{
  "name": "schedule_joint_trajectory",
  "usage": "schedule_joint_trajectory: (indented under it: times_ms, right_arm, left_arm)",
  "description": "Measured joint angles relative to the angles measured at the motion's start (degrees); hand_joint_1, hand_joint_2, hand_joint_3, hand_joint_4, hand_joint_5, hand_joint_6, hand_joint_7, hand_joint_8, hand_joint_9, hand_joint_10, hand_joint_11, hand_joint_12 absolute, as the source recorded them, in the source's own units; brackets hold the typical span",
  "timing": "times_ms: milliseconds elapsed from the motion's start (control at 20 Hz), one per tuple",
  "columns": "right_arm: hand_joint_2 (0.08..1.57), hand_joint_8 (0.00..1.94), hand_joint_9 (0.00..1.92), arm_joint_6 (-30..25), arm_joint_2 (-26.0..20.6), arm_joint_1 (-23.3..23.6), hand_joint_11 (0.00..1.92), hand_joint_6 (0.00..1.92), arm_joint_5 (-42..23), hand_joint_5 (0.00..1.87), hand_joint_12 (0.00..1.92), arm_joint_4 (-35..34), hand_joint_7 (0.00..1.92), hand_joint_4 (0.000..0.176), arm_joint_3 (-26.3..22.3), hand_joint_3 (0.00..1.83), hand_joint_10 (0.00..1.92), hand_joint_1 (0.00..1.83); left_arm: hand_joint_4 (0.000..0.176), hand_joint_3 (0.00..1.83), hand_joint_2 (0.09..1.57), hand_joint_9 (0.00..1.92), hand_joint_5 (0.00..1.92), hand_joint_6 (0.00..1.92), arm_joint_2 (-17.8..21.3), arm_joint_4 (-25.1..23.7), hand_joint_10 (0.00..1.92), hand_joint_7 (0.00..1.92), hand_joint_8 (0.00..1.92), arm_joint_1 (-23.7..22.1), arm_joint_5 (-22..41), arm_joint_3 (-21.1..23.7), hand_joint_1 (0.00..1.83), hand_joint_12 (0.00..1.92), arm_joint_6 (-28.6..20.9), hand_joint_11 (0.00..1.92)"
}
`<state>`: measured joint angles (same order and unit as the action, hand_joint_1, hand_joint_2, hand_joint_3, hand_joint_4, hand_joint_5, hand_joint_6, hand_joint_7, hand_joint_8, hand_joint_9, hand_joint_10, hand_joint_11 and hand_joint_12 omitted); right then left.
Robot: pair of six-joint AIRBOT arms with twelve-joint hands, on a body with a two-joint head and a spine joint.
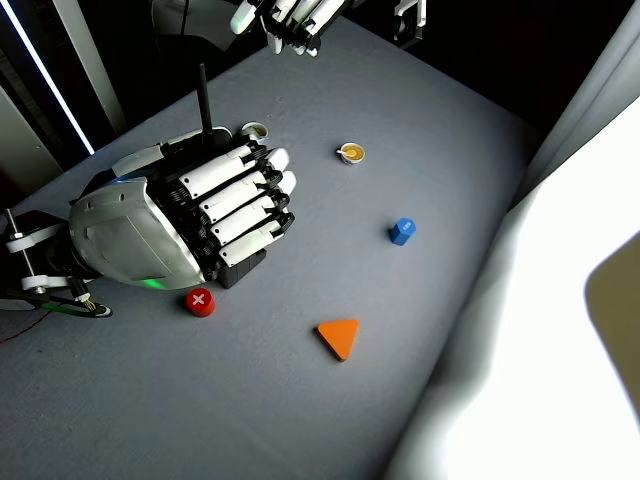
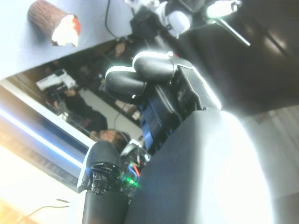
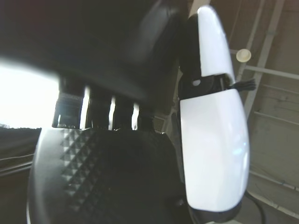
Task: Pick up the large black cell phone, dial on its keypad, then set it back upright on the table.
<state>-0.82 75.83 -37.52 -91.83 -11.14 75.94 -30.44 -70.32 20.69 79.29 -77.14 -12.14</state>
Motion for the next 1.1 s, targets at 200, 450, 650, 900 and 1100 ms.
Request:
schedule_joint_trajectory:
  times_ms: [200,450,650,900,1100]
  right_arm:
    - [1.12,0.0,0.52,0.0,0.0,0.0,0.16,0.0,-0.02,0.58,1.11,0.02,0.6,0.0,0.0,0.0,0.02,0.93]
    - [1.1,0.0,0.48,-0.07,0.0,0.0,0.11,0.0,-0.5,0.46,1.1,-0.11,0.52,0.0,0.0,0.0,0.0,0.63]
    - [1.05,0.0,0.35,-0.07,0.0,0.0,0.01,0.0,-0.48,0.38,0.99,-0.15,0.38,0.0,0.11,0.0,0.0,0.48]
    - [0.97,0.0,0.15,-0.07,0.0,0.0,0.0,0.0,-0.52,0.22,0.55,-0.13,0.17,0.0,0.11,0.0,0.0,0.44]
    - [0.93,0.0,0.1,-0.07,0.0,0.0,0.0,0.0,-0.52,0.13,0.43,-0.13,0.1,0.02,0.04,0.0,0.0,0.38]
  left_arm:
    - [0.006,0.0,1.38,0.62,0.42,0.0,0.0,0.07,1.58,0.64,1.1,-0.63,0.02,0.0,0.23,1.89,-0.15,0.22]
    - [0.0,0.0,1.39,0.65,0.42,0.0,0.0,0.17,1.58,0.66,1.09,-1.18,0.02,0.0,0.26,1.92,-0.44,0.38]
    - [0.0,0.0,1.39,0.62,0.42,0.0,0.0,-0.09,1.59,0.63,1.11,-1.2,0.02,0.0,0.24,1.92,-0.66,0.36]
    - [0.0,0.0,1.4,0.64,0.43,0.0,0.0,-0.55,1.6,0.63,1.11,-1.25,0.0,0.0,0.26,1.92,-0.81,0.42]
    - [0.0,0.0,1.42,0.64,0.41,0.0,0.0,-2.1,1.61,0.63,1.12,-1.49,-0.02,0.0,0.25,1.92,-0.83,0.32]
